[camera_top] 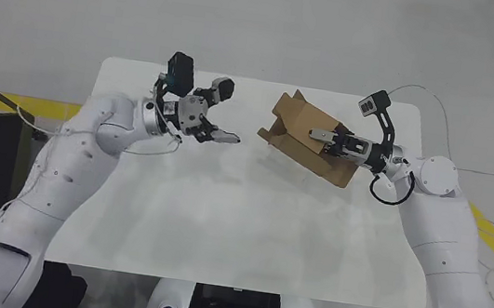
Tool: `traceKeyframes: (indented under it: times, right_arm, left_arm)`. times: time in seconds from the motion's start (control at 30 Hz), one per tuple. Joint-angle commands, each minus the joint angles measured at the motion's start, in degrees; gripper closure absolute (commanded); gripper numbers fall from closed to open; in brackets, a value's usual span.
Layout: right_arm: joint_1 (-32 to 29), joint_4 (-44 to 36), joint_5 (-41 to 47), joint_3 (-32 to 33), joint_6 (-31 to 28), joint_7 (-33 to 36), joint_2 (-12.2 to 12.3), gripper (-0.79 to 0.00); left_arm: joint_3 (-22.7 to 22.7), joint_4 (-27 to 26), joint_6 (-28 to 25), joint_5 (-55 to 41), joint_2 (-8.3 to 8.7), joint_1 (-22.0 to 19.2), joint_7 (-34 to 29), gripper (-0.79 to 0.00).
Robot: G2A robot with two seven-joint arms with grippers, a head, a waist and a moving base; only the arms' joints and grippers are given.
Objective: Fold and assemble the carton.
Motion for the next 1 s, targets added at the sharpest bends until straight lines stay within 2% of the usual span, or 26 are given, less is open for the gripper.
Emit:
traceKeyframes:
  times: [0.0, 0.13, 0.27, 0.53, 0.97]
  right_arm:
    - [0.00, 0.00, 0.00, 0.00, 0.00, 0.00, 0.00, 0.000]
    - [0.00, 0.00, 0.00, 0.00, 0.00, 0.00, 0.00, 0.000]
    - [0.00, 0.00, 0.00, 0.00, 0.00, 0.00, 0.00, 0.000]
    - [0.00, 0.00, 0.00, 0.00, 0.00, 0.00, 0.00, 0.000]
    - [0.00, 0.00, 0.00, 0.00, 0.00, 0.00, 0.00, 0.000]
  left_arm:
    - [2.68, 2.40, 0.00, 8.91, 0.98, -1.19, 11.38, -0.785]
    - [8.68, 8.01, 0.00, 21.47, 2.43, -4.66, 28.56, -0.785]
    - [14.40, 13.35, 0.00, 32.49, 3.28, -8.65, 43.18, -0.785]
    - [19.87, 15.41, 2.97, 37.62, 3.73, -12.95, 46.32, -0.785]
    - [19.87, 15.41, 2.97, 37.62, 3.73, -12.95, 46.32, -0.785]
